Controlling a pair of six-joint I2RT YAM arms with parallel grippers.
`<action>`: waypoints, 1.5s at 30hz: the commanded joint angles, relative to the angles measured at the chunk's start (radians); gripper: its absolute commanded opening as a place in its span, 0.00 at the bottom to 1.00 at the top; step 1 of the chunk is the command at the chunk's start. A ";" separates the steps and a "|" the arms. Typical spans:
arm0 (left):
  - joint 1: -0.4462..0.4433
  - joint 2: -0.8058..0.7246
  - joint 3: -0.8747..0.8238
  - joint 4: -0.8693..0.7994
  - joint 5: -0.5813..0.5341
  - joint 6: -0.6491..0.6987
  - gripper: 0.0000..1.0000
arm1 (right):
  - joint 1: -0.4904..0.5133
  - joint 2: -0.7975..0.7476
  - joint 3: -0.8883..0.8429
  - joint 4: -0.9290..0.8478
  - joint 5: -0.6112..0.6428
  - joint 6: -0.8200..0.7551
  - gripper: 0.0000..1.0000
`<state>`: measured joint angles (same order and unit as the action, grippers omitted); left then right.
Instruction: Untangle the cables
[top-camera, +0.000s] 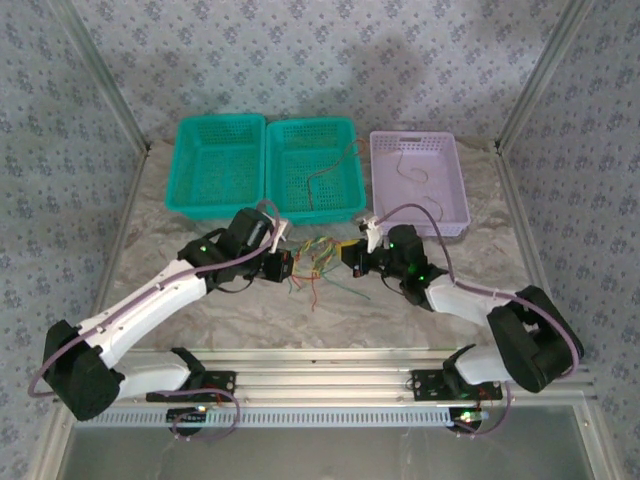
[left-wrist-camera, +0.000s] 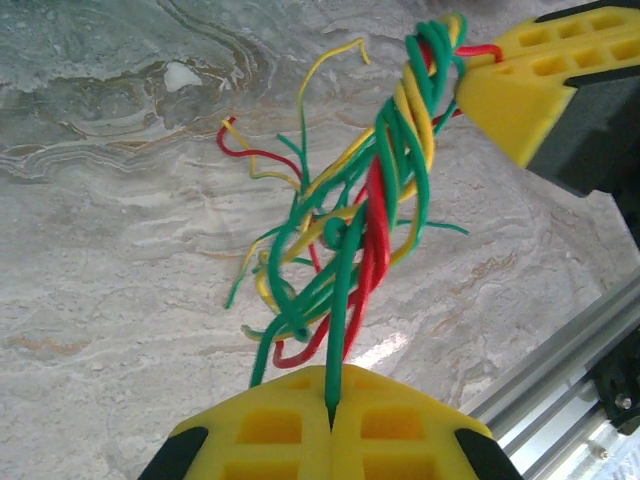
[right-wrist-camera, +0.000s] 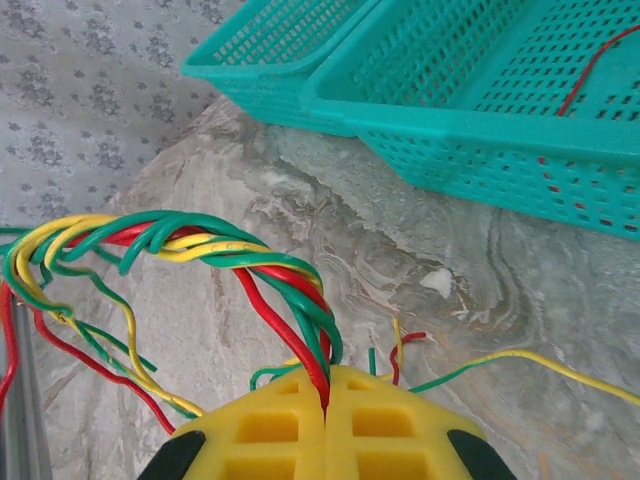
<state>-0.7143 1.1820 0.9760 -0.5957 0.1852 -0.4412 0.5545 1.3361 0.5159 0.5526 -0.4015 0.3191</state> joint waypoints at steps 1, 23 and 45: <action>0.016 -0.008 0.057 -0.078 -0.055 0.036 0.00 | -0.050 -0.062 -0.008 -0.099 0.168 0.003 0.00; 0.202 -0.129 0.153 -0.250 -0.069 0.090 0.00 | -0.325 -0.290 -0.135 -0.376 0.352 0.227 0.00; 0.319 -0.429 0.276 -0.198 -0.310 0.027 0.00 | -0.354 -0.302 -0.144 -0.556 0.465 0.253 0.00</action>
<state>-0.4110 0.7830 1.2026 -0.8124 0.0101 -0.3943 0.2195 1.0328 0.3820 0.1143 -0.0872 0.5411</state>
